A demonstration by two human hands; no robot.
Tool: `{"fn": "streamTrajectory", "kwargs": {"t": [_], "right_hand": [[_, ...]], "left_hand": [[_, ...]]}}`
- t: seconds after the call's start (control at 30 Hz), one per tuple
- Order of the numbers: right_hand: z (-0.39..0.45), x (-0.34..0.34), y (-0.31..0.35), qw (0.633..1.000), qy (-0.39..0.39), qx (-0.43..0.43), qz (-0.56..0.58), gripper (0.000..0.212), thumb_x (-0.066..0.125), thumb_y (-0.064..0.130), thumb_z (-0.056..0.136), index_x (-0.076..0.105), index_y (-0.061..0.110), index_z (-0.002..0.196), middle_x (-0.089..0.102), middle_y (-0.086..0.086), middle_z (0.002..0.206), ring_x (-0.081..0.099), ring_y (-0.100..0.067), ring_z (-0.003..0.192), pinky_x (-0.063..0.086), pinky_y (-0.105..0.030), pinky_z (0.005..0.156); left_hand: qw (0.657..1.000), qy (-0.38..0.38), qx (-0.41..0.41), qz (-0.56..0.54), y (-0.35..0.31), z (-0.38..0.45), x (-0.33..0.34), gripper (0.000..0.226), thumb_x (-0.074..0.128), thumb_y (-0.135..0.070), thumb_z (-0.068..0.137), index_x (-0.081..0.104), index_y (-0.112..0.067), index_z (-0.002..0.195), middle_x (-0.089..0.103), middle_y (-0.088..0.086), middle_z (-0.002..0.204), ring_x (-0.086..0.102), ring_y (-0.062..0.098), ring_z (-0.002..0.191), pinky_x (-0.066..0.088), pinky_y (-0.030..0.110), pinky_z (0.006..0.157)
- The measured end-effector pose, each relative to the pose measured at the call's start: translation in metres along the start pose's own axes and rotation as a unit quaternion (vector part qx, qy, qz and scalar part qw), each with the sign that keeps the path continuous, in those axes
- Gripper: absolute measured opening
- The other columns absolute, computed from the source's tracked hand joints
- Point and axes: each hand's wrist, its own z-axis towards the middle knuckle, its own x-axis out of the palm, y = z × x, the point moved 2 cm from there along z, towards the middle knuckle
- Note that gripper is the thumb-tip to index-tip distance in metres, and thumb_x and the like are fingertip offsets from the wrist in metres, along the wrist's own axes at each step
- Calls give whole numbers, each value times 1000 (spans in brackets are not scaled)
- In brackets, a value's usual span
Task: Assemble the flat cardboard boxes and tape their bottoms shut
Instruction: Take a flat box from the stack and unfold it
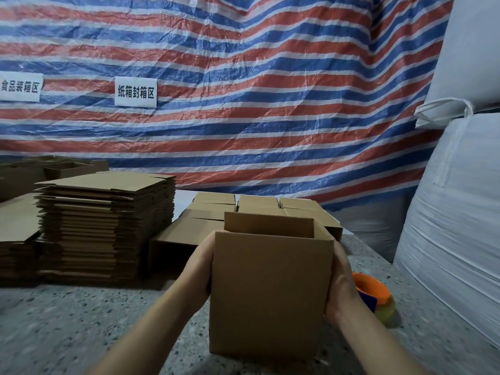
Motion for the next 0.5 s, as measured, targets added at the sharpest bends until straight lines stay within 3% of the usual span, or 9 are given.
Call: {"fn": "streamTrajectory", "kwargs": {"t": [0.1, 0.2, 0.3, 0.5], "right_hand": [[0, 1, 0, 1000, 3, -3, -7, 69, 32, 66, 99, 83, 25, 78, 78, -10, 84, 77, -24, 72, 58, -33, 52], [0, 3, 1, 1000, 14, -7, -18, 65, 37, 68, 95, 83, 25, 79, 79, -11, 86, 77, -25, 73, 59, -33, 53], [-3, 4, 4, 1000, 8, -5, -28, 56, 47, 64, 87, 83, 24, 73, 78, -10, 80, 76, -25, 68, 57, -32, 49], [2, 1, 9, 996, -25, 46, -75, 72, 36, 42, 106, 71, 21, 46, 67, -2, 54, 65, -14, 45, 50, -23, 40]], "left_hand": [[1000, -6, 6, -9, 3, -2, -1, 20, 58, -26, 94, 70, -15, 82, 69, 2, 67, 65, 13, 57, 51, 25, 50], [1000, -4, 17, -11, 2, -1, -3, 19, 60, -24, 93, 74, -21, 80, 71, 3, 70, 67, 14, 59, 53, 26, 49], [1000, 6, 30, -8, 1, -2, -2, 30, 58, -24, 94, 76, -29, 71, 70, 1, 67, 67, 12, 56, 51, 25, 46], [999, 17, 48, 8, 2, -1, -5, 26, 57, -27, 95, 76, -25, 77, 72, 5, 75, 68, 16, 62, 54, 28, 52]]}}
